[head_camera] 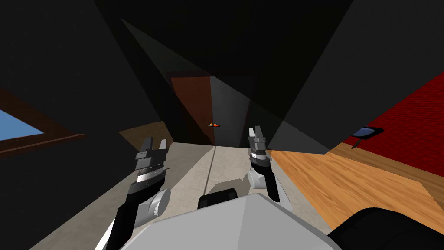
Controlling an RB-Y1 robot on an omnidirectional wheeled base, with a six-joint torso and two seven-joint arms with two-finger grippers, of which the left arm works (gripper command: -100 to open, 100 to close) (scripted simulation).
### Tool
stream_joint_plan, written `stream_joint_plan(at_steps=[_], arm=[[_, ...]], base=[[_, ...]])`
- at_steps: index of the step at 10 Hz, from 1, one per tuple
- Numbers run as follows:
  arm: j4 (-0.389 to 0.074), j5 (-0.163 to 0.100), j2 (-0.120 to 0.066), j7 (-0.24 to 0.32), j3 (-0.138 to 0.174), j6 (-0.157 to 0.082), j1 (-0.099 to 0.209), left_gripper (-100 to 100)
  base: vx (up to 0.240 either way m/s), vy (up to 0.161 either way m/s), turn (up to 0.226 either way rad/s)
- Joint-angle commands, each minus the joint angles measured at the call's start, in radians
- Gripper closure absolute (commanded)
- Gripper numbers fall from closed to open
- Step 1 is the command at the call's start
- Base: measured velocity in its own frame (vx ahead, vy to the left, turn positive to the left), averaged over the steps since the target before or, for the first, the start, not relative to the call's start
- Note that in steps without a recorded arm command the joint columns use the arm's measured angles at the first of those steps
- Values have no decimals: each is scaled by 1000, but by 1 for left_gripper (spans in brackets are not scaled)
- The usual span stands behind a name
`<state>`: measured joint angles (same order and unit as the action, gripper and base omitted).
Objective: Pull the door open
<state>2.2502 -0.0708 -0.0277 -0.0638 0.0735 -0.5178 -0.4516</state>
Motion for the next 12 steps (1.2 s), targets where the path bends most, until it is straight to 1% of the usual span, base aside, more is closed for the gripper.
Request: stream_joint_plan(at_steps=[1,8,9,12], arm=[[-29,-1,-9,6,1,-7,6,-100],[-166,-8,-44,34,3,-40,35,-100],[-198,-10,-52,41,4,-47,42,-100],[-248,-12,-63,51,5,-59,52,-100]], base=[[61,5,-64],[119,-10,-63],[118,8,-69],[99,5,-59]])
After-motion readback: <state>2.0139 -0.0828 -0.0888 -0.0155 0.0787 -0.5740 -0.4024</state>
